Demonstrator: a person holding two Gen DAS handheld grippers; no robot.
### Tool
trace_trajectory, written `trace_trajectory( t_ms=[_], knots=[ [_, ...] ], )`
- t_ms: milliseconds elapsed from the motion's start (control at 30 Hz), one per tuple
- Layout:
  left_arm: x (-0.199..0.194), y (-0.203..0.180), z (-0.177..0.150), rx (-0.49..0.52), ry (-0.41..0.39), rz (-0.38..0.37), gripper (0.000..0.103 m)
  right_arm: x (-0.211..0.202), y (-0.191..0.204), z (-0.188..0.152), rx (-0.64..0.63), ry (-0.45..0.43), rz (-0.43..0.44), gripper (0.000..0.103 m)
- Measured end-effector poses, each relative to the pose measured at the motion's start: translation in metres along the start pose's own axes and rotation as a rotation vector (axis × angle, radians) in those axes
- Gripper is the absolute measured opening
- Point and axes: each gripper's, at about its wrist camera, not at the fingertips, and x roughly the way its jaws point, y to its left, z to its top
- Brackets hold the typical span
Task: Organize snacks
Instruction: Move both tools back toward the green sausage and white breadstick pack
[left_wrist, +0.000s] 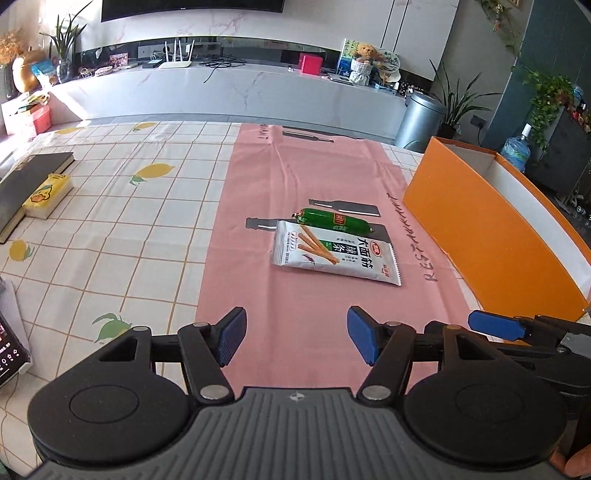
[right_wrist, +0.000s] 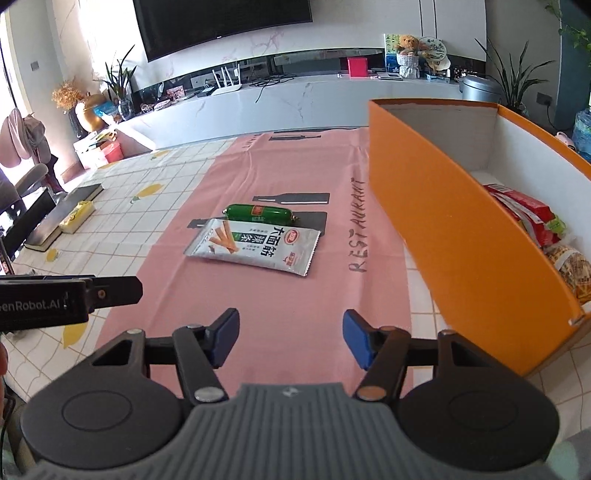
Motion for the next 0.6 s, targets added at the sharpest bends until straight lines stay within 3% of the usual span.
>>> trace_trajectory(
  t_ms=[267,467,600],
  knots=[
    [0.04,0.004,0.011,-0.013,0.025,0.006,0.068,0.044,0.005,0.021,-0.127,0.018,-0.004,0.051],
    [0.06,0.009,0.02,-0.045,0.014,0.025,0.065,0.073,-0.001,0.048,-0.141,-0.017,-0.046,0.028],
    [0.07,0.006,0.023,-0.031,0.022,0.049,0.063,0.096,-0.002,0.063,-0.162,-0.024,-0.096,0.027]
  ],
)
